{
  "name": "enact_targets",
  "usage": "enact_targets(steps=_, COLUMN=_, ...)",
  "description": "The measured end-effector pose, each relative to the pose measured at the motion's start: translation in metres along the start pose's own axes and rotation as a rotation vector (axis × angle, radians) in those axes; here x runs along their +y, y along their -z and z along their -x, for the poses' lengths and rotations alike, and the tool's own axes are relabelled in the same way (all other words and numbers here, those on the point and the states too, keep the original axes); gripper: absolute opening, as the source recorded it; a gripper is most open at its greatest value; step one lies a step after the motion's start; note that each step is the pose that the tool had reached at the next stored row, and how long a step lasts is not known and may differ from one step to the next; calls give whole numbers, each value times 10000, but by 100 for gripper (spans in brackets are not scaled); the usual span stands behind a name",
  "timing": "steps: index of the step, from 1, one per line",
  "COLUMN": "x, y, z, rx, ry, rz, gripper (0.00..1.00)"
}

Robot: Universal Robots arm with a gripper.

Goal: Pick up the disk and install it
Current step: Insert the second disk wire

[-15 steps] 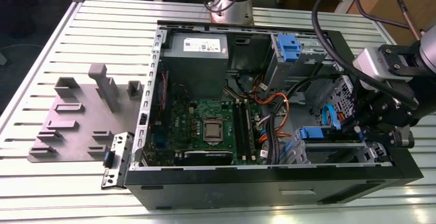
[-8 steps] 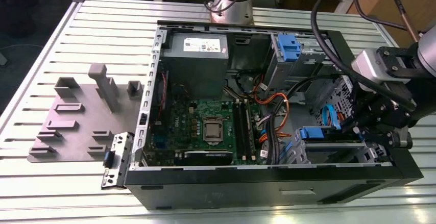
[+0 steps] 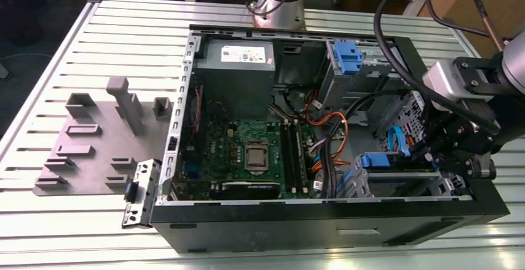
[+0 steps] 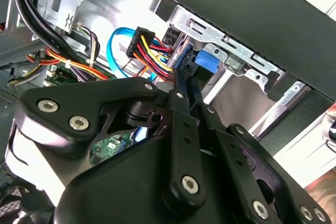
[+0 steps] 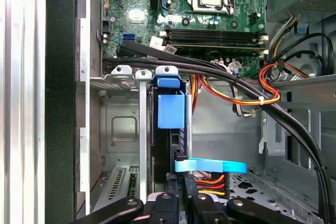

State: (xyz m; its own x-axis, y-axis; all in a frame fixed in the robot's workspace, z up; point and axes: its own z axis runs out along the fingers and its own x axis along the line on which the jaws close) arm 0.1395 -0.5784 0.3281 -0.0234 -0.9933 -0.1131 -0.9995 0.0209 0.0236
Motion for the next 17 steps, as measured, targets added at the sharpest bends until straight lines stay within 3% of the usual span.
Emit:
enact_targets(steps=11, x=0, y=-9, z=-1, rx=-4, ry=0, rz=0, gripper=18)
enact_targets(steps=14, x=0, y=-8, z=-1, rx=0, ry=0, rz=0, gripper=30)
enact_targets(steps=17, x=0, y=-8, z=-1, rx=2, ry=0, rz=0, gripper=30)
